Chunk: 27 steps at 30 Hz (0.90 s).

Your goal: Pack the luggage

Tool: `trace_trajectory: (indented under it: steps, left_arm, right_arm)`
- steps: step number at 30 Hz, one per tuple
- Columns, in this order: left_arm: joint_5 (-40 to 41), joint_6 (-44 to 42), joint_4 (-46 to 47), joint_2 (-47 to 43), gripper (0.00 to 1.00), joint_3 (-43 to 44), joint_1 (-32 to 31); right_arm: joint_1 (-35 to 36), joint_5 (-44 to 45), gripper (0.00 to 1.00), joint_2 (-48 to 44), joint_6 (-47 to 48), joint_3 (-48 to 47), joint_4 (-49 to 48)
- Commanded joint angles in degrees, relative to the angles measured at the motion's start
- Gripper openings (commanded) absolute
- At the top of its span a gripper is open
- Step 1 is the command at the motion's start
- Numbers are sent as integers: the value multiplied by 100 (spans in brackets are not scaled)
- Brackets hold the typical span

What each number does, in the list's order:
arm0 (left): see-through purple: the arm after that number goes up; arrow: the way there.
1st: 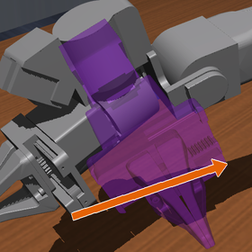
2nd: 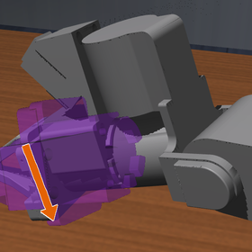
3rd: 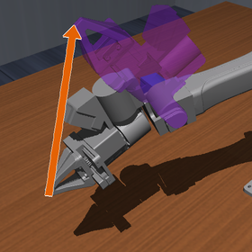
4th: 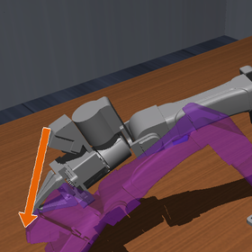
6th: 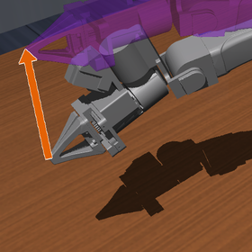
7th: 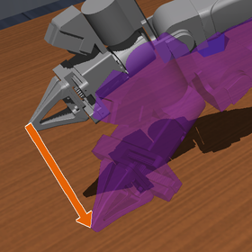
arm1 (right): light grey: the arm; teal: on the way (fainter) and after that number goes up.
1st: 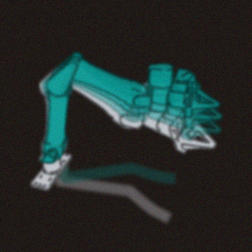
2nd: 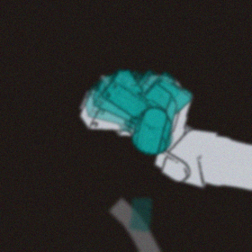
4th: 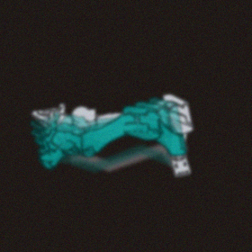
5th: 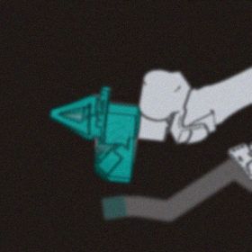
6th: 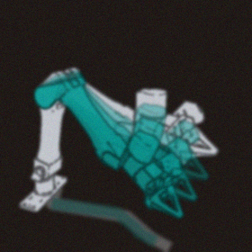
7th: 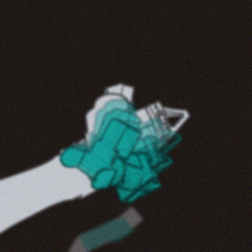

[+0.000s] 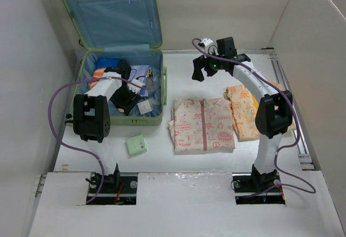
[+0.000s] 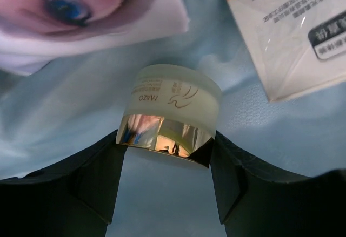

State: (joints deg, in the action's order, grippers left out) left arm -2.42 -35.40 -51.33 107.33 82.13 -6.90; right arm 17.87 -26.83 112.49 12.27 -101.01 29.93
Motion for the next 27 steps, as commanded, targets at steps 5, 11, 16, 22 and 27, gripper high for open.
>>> trace_trajectory:
  steps: [5, 11, 16, 22, 27]
  left_arm:
    - [127, -231, 79, -150, 55, 119, -110]
    - [250, -231, -60, -291, 80, 741, -110]
    - [198, -221, -316, -406, 100, 1200, -110]
    - [461, -275, -438, -747, 100, 1700, -216]
    - [146, -1343, -500, -1485, 100, 1755, -557]
  right_arm:
    - [-20, -305, 100, 160, -58, -454, 66]
    - [-20, -200, 100, -42, -111, -201, -40]
    - [-20, -130, 100, -464, -111, 178, -198]
    - [-20, 81, 100, -947, -111, 617, -321]
    - [-20, 134, 100, -1316, -111, 925, -426]
